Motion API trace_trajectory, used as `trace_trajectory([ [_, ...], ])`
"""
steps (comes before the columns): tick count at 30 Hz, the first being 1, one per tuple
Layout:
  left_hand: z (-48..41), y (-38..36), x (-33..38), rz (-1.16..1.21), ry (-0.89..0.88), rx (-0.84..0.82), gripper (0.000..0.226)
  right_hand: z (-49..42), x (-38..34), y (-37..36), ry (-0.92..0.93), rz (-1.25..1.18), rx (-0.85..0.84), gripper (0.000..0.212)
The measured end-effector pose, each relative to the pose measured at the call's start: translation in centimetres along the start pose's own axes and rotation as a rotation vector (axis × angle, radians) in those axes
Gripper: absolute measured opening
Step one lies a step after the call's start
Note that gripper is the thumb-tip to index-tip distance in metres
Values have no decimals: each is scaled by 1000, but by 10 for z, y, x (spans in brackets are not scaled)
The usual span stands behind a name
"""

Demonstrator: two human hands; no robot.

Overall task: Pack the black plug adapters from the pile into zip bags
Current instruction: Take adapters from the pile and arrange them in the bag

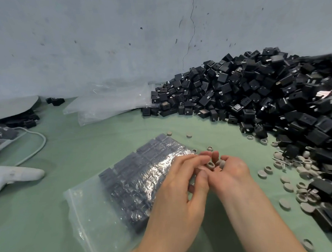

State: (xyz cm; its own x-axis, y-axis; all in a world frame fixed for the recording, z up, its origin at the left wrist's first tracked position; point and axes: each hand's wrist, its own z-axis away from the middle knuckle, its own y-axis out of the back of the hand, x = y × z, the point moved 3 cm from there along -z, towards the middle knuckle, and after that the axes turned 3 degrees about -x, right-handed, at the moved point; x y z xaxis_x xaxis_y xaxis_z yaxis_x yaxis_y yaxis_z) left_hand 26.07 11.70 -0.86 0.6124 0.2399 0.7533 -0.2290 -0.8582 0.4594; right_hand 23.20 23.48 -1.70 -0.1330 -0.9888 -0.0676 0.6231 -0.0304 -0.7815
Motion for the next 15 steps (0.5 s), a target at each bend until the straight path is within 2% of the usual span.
trace_trajectory([
  [8, 3, -5, -10, -46, 18, -5, 24, -7, -40, 0, 204, -89, 68, 21],
  [12, -19, -6, -15, -35, 51, 18, 24, -15, -59, 2, 212, -50, 74, 15],
  [15, -66, -21, -24, -37, 83, -34, 25, -22, -77, 0, 196, -16, 55, 27],
])
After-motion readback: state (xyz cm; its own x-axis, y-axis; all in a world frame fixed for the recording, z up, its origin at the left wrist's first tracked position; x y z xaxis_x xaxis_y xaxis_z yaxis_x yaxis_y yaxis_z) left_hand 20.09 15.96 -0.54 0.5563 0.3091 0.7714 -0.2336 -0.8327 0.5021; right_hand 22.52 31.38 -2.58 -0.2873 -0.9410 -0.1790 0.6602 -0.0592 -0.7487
